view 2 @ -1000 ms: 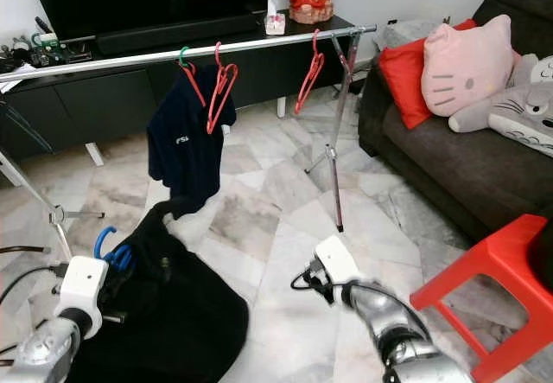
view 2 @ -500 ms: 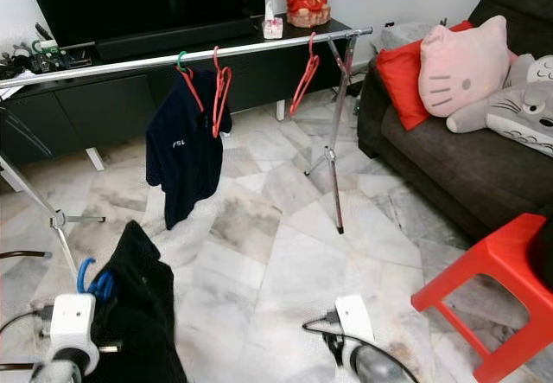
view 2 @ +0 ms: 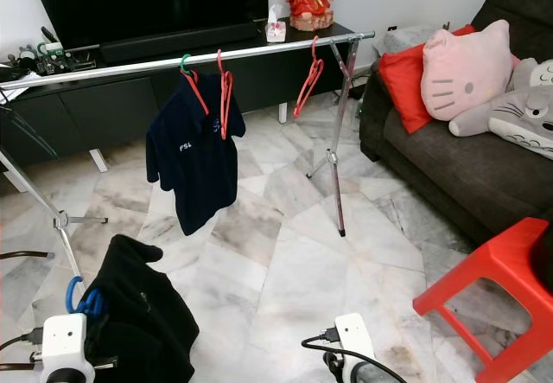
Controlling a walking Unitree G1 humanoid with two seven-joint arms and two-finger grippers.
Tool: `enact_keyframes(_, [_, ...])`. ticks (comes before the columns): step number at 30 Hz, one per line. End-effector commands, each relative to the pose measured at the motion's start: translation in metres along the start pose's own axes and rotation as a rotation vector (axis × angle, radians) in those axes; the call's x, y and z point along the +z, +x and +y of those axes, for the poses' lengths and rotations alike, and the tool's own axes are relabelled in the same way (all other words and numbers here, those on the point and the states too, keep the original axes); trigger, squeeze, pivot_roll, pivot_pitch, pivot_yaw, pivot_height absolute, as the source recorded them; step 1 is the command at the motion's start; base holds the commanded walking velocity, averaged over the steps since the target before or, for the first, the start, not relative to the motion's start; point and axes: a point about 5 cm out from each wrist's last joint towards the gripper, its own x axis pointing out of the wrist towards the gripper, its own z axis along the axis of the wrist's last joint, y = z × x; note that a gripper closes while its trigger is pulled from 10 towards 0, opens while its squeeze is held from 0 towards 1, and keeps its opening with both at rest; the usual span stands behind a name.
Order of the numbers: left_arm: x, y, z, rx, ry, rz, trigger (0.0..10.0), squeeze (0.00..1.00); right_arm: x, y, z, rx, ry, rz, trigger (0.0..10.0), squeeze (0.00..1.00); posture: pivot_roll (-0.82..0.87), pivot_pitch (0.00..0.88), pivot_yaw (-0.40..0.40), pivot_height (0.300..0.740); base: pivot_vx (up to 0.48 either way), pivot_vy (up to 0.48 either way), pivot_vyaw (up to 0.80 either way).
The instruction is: Hang hanger
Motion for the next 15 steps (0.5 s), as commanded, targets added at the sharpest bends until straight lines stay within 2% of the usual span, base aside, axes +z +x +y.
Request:
enact_keyframes(1, [0.014, 0.006, 0.005, 0.037, -0.019, -0.075, 10.0, 0.00, -0.005, 0.000, 0.002, -0.001, 0.008, 0.017, 10.0, 0.00, -0.06, 0.000, 0.028, 0.740, 0.296, 0.000, 0.00])
enact_keyframes(7, [0.020, 0.013, 0.003, 0.025, -0.024, -0.090, 10.0, 0.00, -0.003, 0.001, 0.007, 0.014, -0.022, 0.019, 10.0, 0.00, -0.07, 0.000, 0.039, 0.740, 0.317, 0.000, 0.00])
enact_keyframes(12, [0.021, 0.015, 0.003, 0.028, -0.031, -0.091, 10.0, 0.00, -0.003, 0.001, 0.008, 0.021, -0.033, 0.020, 10.0, 0.00, -0.07, 0.000, 0.041, 0.740, 0.332, 0.000, 0.49])
enact_keyframes(15, [0.021, 0.017, 0.004, 0.031, -0.033, -0.090, 10.0, 0.00, -0.002, 0.001, 0.009, 0.031, -0.026, 0.017, 10.0, 0.00, -0.07, 0.000, 0.041, 0.740, 0.339, 0.000, 0.00])
